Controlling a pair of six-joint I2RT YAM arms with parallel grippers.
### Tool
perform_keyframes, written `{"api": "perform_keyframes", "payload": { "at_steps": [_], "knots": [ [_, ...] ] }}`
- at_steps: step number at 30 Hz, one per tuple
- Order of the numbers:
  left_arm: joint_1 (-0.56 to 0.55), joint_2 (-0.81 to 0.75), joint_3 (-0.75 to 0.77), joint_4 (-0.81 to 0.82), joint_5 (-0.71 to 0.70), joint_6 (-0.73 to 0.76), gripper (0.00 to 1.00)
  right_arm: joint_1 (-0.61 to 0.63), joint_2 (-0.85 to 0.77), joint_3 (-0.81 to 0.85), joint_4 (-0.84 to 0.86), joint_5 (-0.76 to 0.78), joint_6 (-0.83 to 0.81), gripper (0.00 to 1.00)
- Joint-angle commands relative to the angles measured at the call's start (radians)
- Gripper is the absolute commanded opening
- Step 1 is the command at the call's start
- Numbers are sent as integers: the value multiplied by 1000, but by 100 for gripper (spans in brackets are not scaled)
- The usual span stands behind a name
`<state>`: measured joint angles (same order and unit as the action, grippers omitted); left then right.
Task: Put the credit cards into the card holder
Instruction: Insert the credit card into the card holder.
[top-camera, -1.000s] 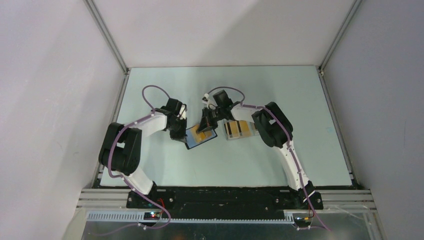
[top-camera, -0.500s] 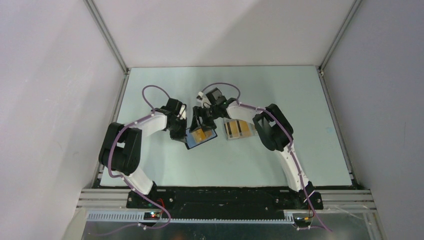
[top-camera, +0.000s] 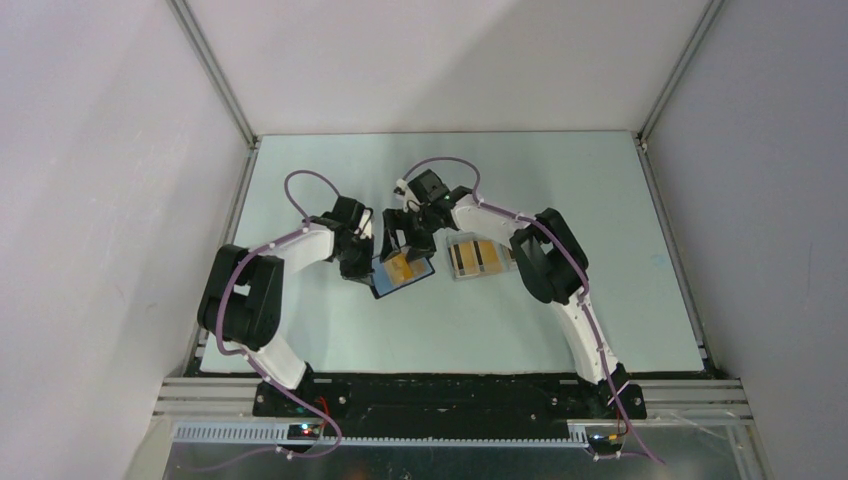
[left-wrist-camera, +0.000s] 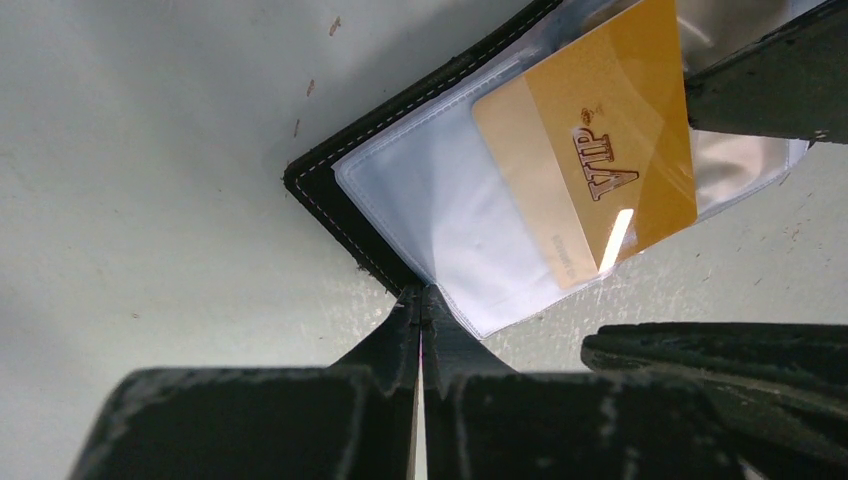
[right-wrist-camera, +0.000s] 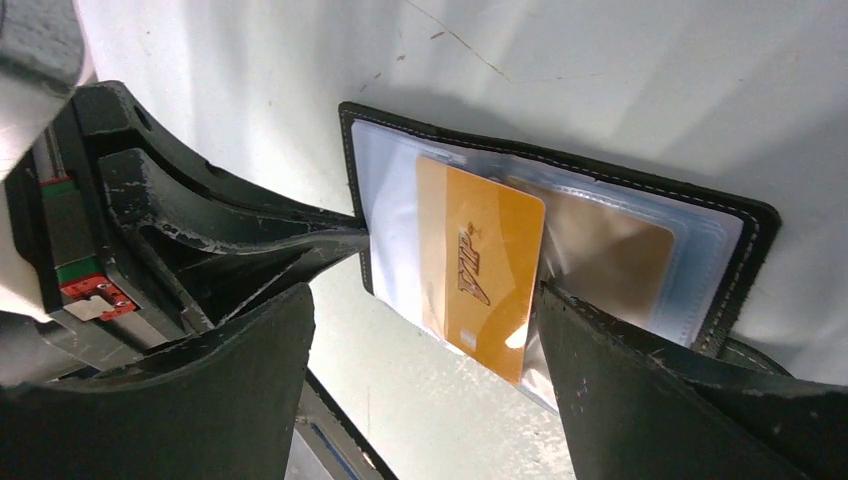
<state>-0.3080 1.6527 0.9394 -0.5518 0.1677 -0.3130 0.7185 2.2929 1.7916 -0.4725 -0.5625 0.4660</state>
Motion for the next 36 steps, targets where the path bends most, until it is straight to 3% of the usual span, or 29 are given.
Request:
{"api": "perform_keyframes", "payload": {
  "at_steps": [1,31,36],
  "knots": [
    [-10,-14,30,5,-3,5,0,-14,14,11,-166,183,-61,84],
    [-11,-1,42,5,9,-6,0,49,104,110,-203,-9,-32,43],
    [-12,-3,42,5,8,-6,0,61,122,131,-190,-18,-35,41]
  ]
}}
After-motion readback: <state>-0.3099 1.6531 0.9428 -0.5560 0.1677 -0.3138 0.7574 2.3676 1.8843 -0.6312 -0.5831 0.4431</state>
